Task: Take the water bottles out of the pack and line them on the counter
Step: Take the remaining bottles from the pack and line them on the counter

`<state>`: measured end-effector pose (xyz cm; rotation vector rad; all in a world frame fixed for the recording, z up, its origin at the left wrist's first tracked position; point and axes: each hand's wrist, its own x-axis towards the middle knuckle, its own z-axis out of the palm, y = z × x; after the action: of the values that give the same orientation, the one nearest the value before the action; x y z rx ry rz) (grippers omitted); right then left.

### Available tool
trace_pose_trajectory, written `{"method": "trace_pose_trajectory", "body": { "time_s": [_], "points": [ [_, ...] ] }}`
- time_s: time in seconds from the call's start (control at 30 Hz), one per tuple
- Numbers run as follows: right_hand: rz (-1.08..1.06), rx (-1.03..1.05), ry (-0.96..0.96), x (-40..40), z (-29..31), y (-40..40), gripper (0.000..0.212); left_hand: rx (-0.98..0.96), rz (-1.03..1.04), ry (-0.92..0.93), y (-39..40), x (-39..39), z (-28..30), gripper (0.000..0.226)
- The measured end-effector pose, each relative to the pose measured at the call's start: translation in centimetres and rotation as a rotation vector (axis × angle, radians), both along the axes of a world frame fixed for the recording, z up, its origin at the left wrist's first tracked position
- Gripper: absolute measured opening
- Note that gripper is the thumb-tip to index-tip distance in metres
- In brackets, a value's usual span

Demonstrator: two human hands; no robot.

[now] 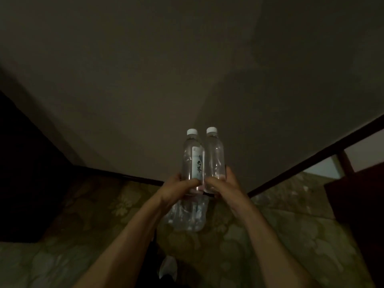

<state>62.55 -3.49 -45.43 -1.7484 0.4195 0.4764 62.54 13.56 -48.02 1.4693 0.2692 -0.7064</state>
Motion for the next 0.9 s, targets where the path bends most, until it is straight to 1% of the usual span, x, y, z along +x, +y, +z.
{"method": "trace_pose_trajectory", "body": {
  "time_s": [0.03,0.1,0.13,0.2,0.3,0.37,0.47,0.53,0.57,0.6,0.67,0.7,0.77,0.9],
  "points": [
    [0.014,0.021,-0.031,0.0,0.6,0.2,0.063,0.005,-0.006,-0.042,0.3,-0.1,1.1,0.043],
    [0.058,0.057,-0.091,0.0,1.8,1.3,0.059,0.024,-0.022,-0.154,1.4,-0.4,3.4,0.025],
    [0.069,0.071,-0.114,0.0,2.2,2.1,0.054,0.037,-0.019,-0.218,2.0,-0.4,4.5,0.023],
    [0.042,0.063,-0.160,-0.2,2.7,3.7,0.047,0.094,-0.021,-0.327,3.2,-0.3,6.1,0.035],
    [-0.011,0.044,-0.259,-0.3,3.6,5.9,0.044,0.239,-0.020,-0.485,5.3,-0.1,8.8,0.058],
    [-0.009,0.089,-0.327,-0.3,4.7,7.7,0.041,0.295,-0.017,-0.537,7.2,-0.3,10.9,0.057],
    [-0.041,0.223,-0.379,-1.0,7.0,11.7,0.037,0.219,0.078,-0.568,10.8,-1.5,13.0,0.054],
    [-0.065,0.321,-0.409,-1.7,8.3,14.9,0.038,0.150,0.152,-0.587,13.7,-2.7,13.9,0.041],
    [-0.059,0.351,-0.414,-2.0,9.0,16.6,0.044,0.115,0.189,-0.605,15.5,-3.4,14.4,0.035],
    [-0.036,0.360,-0.411,-2.1,9.9,18.4,0.053,0.091,0.226,-0.618,17.3,-3.9,14.8,0.035],
    [0.034,0.362,-0.405,-2.3,11.6,21.9,0.074,0.058,0.322,-0.629,21.1,-5.0,15.7,0.050],
    [0.074,0.375,-0.411,-2.4,12.4,23.7,0.080,0.040,0.366,-0.634,23.0,-5.6,16.1,0.057],
    [0.148,0.396,-0.423,-2.7,13.6,27.1,0.078,0.007,0.413,-0.636,26.4,-6.8,16.7,0.058],
    [0.301,0.346,-0.493,-4.1,14.6,33.9,0.057,0.006,0.478,-0.670,32.3,-10.2,18.3,0.052]
  ]
}}
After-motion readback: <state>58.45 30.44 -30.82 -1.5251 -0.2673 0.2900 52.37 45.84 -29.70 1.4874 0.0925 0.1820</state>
